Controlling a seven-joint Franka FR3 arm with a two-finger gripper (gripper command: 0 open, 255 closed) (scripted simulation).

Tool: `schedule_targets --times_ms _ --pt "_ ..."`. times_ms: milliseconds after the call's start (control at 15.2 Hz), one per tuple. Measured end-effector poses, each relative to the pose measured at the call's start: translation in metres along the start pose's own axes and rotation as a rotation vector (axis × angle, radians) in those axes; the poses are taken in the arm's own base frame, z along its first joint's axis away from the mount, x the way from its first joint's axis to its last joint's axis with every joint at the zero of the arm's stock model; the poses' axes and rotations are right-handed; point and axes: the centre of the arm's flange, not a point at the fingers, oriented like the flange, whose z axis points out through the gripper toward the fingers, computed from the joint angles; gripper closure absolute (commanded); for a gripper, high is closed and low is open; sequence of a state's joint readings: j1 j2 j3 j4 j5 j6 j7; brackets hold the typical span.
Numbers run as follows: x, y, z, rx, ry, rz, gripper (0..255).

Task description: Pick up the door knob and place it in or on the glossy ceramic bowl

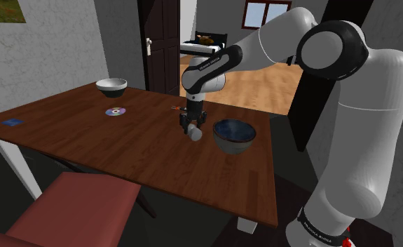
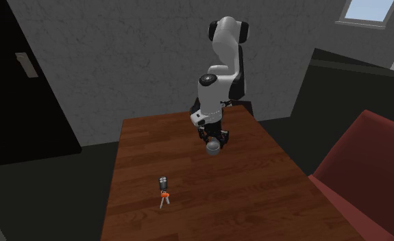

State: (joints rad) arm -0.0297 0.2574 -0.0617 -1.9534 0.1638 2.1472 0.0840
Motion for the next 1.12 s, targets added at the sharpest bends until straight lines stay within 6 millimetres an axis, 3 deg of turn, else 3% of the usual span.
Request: schedule_targets --times_ms 330,1122 --pt "-0.001 -0.002 -0.01 0.0 0.0 0.0 255" --pt "-0.006 -0.008 -0.073 0.0 0.001 0.0 255"
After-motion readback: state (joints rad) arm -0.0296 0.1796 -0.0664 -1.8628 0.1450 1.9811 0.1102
